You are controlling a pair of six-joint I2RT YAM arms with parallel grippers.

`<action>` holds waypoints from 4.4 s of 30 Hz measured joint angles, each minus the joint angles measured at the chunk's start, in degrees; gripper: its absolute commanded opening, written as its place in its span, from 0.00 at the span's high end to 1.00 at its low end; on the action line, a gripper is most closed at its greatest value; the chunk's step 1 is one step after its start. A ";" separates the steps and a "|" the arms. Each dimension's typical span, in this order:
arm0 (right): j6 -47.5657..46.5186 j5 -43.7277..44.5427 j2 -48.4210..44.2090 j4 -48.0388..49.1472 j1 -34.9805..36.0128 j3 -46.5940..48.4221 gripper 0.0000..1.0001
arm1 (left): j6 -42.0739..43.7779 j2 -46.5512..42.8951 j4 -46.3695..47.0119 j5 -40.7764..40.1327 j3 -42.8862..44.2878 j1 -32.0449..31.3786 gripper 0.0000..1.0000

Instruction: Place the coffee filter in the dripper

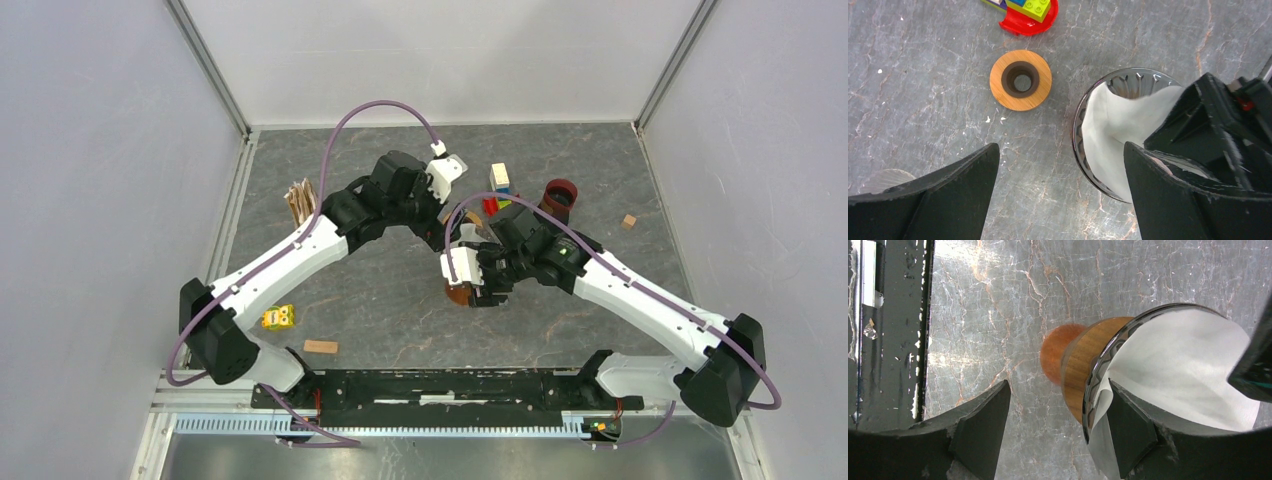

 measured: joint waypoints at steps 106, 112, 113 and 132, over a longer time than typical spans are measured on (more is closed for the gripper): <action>19.69 12.85 18.93 11.41 -41.29 11.15 0.38 | 2.49 -1.60 -7.61 0.85 -3.13 22.34 0.12; 18.49 12.44 23.58 10.82 -41.29 11.96 0.56 | 2.49 -1.73 -6.88 1.25 -4.28 22.34 0.11; 18.32 12.22 24.09 10.69 -41.29 11.98 0.59 | 2.49 -1.73 -6.82 1.25 -4.35 22.34 0.11; 13.92 7.45 9.16 2.45 -39.67 4.74 1.00 | 2.54 -2.58 -7.19 -0.96 -6.54 22.34 0.08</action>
